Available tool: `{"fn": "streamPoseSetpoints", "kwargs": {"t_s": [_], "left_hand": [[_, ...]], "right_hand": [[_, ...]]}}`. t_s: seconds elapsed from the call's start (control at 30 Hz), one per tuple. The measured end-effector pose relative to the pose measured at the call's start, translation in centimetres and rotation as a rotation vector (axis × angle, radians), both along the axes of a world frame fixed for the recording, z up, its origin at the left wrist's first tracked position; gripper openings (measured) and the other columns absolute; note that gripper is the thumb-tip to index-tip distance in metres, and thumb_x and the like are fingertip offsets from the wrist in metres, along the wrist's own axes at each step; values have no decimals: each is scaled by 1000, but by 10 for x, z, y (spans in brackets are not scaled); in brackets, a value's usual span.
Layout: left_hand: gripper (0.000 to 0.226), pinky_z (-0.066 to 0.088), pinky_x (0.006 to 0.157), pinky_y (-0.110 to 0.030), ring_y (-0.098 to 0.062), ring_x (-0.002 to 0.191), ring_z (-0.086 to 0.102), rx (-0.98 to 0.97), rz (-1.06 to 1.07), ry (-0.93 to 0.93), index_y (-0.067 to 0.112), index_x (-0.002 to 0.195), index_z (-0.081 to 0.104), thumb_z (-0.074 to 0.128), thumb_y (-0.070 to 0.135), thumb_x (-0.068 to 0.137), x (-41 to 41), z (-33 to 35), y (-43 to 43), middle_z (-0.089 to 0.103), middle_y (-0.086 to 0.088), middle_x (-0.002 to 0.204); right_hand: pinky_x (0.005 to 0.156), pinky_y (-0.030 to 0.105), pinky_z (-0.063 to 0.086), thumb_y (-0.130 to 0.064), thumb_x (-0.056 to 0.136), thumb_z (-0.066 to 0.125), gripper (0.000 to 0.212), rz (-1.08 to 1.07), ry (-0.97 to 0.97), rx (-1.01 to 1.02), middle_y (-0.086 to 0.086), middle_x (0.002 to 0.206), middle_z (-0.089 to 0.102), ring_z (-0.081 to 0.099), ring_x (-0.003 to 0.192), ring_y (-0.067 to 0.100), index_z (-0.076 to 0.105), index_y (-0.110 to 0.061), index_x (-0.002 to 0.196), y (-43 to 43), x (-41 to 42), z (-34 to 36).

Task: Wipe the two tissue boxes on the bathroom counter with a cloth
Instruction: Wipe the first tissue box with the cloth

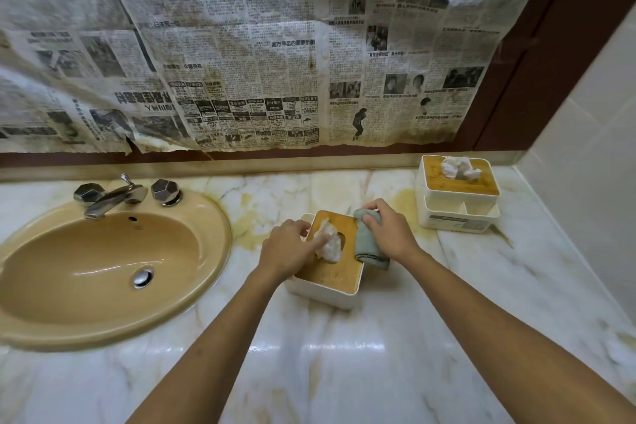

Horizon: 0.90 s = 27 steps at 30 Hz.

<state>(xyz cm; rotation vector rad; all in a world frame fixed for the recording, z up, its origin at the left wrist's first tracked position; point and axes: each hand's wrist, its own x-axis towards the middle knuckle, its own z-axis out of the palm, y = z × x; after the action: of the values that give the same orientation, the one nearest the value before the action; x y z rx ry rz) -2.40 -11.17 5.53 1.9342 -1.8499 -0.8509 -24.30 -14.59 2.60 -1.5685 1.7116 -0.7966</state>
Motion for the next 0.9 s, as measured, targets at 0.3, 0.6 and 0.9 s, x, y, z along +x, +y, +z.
{"fn": "streamPoseSetpoints", "kwargs": {"t_s": [0.3,0.6,0.9], "left_hand": [[127,25,109,-47,-27,132,28,-5,-334,-500,16,145,27,63,89,47,-27,-4,10,34,-5,141],[131,7,115,-47,-22,141,10,-25,-484,-331,31,153,16,82,68,47,-5,-5,2,25,9,152],[33,18,90,-30,-10,117,34,-284,-281,-212,39,114,62,63,54,85,4,-7,-1,52,18,117]], "right_hand": [[82,35,48,-29,99,54,16,42,-78,192,4,112,62,59,103,23,59,-20,111,35,-23,1],[73,27,43,-22,100,51,11,-39,-109,-36,1,108,61,56,98,17,58,-19,108,48,-7,19],[79,24,40,-21,98,54,10,-30,-65,-56,3,110,58,55,99,15,59,-20,107,57,1,4]]}}
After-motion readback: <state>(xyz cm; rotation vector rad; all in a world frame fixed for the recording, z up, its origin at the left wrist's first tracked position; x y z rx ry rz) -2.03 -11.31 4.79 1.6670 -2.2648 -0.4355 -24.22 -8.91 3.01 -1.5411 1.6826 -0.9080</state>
